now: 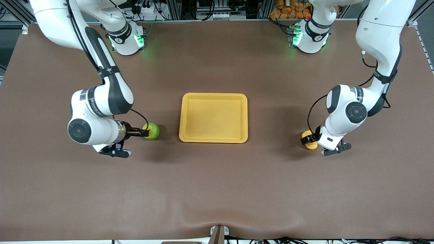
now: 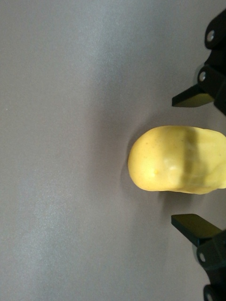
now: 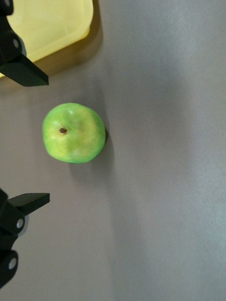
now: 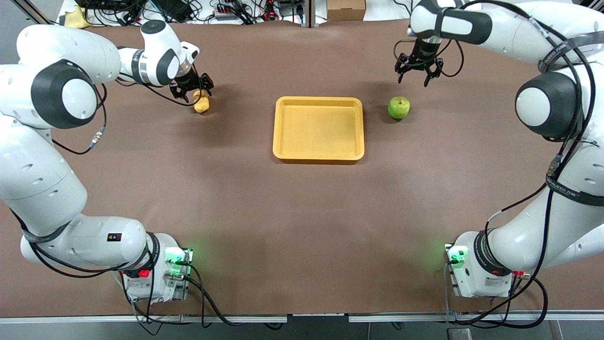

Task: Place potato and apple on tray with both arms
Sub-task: 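Lower and close the left gripper on the potato while the right gripper grasps the apple, then carry the potato onto the tray and open the left gripper, then lift the left gripper away while the right gripper carries the apple over the tray, then lower the apple onto the tray and open the right gripper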

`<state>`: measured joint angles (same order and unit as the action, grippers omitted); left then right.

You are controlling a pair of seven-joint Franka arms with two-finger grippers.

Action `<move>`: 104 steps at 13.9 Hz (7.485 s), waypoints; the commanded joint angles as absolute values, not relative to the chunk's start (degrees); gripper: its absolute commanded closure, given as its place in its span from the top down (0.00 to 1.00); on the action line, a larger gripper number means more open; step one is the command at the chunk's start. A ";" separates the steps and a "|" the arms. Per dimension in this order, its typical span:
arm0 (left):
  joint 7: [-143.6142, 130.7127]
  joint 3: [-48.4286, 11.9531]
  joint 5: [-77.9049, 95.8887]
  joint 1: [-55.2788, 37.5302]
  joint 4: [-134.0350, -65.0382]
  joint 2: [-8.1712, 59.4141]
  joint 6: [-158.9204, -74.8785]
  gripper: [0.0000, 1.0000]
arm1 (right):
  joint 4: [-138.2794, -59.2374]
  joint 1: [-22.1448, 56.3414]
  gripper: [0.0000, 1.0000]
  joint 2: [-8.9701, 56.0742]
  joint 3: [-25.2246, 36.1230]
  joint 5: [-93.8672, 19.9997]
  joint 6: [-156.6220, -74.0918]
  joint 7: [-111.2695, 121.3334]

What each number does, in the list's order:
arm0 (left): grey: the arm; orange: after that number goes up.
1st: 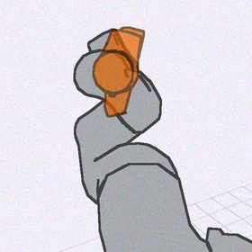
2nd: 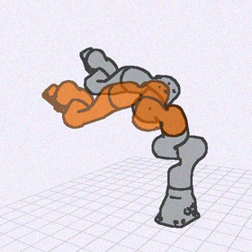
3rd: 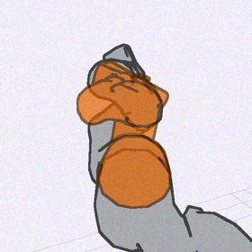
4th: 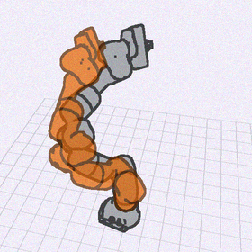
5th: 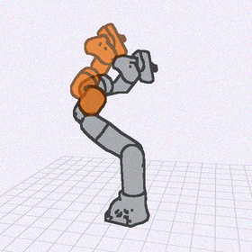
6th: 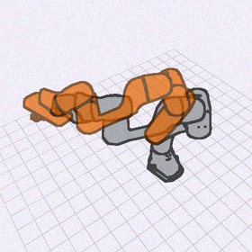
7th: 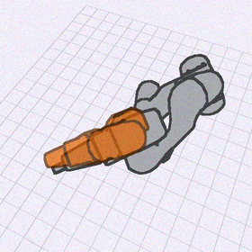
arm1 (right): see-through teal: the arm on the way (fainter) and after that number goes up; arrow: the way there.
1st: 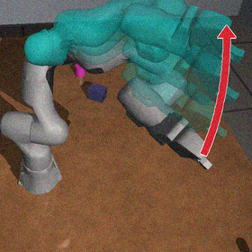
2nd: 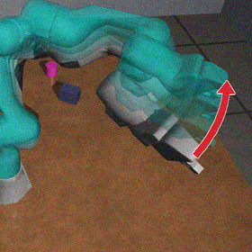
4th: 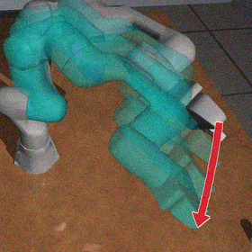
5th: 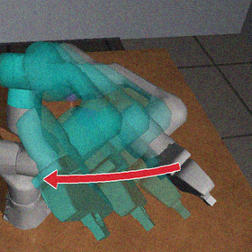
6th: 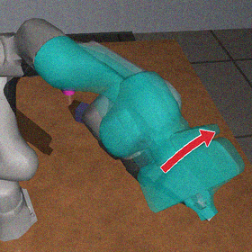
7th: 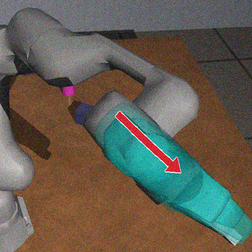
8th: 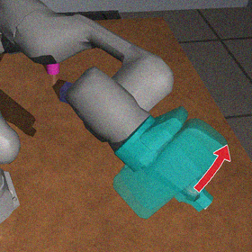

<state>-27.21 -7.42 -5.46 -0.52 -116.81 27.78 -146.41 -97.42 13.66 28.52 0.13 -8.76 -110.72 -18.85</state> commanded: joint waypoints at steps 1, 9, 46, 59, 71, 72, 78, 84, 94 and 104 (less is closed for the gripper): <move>-28.65 -7.56 -5.80 -0.70 -115.40 29.00 -147.39 0.90 | -100.45 14.94 1.00 28.21 0.35 -9.32 -114.51 -19.86; -28.65 -8.08 -5.80 -0.70 -114.35 30.15 -147.48 0.34 | -101.34 16.43 1.00 29.97 0.35 -9.32 -117.95 -21.35; -47.64 -9.40 -17.49 -34.28 -100.20 37.44 -138.78 0.29 | -98.53 18.62 0.00 29.01 0.09 -9.40 -112.15 -23.12; -46.94 -9.75 -16.79 -29.37 -97.73 27.97 -129.39 1.00 | -96.42 28.81 0.00 29.27 0.09 -10.37 -112.85 -35.41; -24.65 -10.20 -5.36 -8.02 -93.10 10.37 -102.78 1.00 | -97.03 36.12 0.00 35.06 0.26 -10.02 -121.45 -44.21; -20.78 -10.02 -5.36 -6.08 -90.90 10.37 -98.65 1.00 | -97.03 36.12 0.00 35.59 0.26 -10.11 -122.07 -44.21; -13.46 -9.67 -5.54 -0.62 -89.12 3.88 -89.57 1.00 | -97.03 36.04 0.24 37.44 0.26 -10.28 -123.74 -44.38; -8.53 -9.67 -5.54 0.26 -89.38 -0.08 -85.08 1.00 | -94.31 36.04 1.00 37.62 0.26 -9.93 -123.31 -48.43; -8.53 -9.84 -2.37 0.97 -98.18 -9.76 -86.66 1.00 | -79.12 34.02 1.00 37.35 0.62 -9.49 -99.95 -47.99; -8.53 -10.20 -2.29 0.97 -97.82 -9.67 -86.22 1.00 | -70.58 25.15 1.00 33.32 0.70 -9.49 -91.15 -47.20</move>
<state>-9.70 -9.83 -3.47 0.08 -97.05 -8.55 -85.70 -70.36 27.42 35.64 1.47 -9.84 -93.24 -47.04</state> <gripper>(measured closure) 0.000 0.000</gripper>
